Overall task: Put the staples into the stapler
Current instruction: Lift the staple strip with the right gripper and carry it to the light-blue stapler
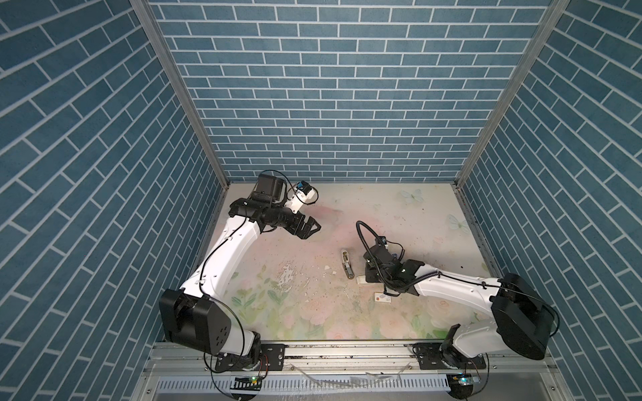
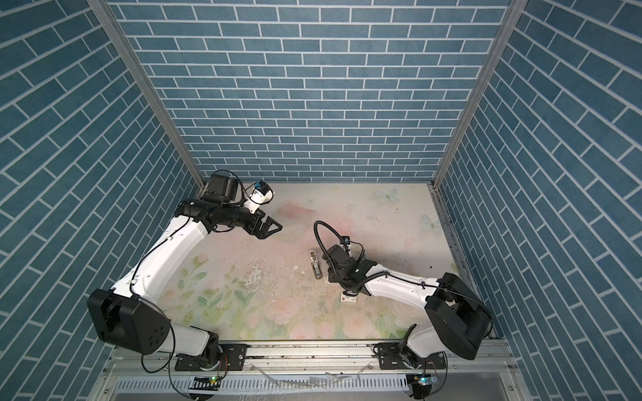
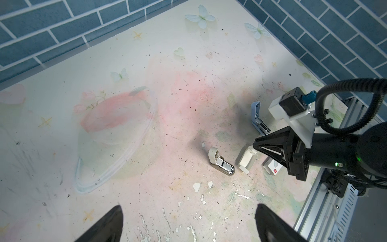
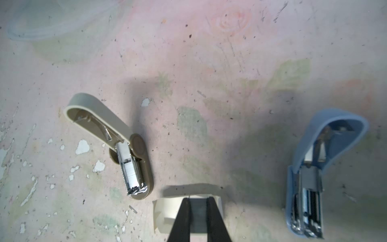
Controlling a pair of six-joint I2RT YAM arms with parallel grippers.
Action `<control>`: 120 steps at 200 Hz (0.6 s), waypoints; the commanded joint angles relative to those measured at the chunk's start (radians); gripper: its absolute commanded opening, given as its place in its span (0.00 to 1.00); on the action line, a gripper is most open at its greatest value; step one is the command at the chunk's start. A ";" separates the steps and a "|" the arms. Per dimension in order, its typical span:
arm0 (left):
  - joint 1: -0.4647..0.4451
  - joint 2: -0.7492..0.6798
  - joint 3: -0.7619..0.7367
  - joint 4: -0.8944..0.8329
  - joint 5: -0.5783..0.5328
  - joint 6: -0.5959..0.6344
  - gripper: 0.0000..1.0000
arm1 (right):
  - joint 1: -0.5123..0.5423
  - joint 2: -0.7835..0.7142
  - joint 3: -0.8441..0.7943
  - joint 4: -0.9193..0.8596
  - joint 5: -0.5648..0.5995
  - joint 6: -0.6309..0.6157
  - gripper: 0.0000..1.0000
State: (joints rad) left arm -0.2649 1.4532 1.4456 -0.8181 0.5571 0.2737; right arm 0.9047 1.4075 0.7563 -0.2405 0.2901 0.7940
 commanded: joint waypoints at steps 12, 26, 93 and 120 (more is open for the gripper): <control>0.005 -0.003 0.020 -0.035 0.008 0.019 1.00 | -0.045 -0.087 -0.044 -0.010 0.041 -0.056 0.06; 0.006 -0.010 0.007 -0.022 0.006 0.015 1.00 | -0.066 -0.124 -0.073 -0.015 0.046 -0.066 0.06; 0.006 0.009 0.012 -0.014 0.008 0.004 1.00 | -0.161 -0.271 -0.189 -0.020 0.039 -0.108 0.08; 0.006 0.012 0.016 -0.013 0.006 0.007 0.99 | -0.190 -0.283 -0.201 -0.014 0.022 -0.131 0.08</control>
State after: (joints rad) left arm -0.2649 1.4532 1.4536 -0.8246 0.5591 0.2779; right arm 0.7349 1.1427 0.5674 -0.2535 0.3099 0.7059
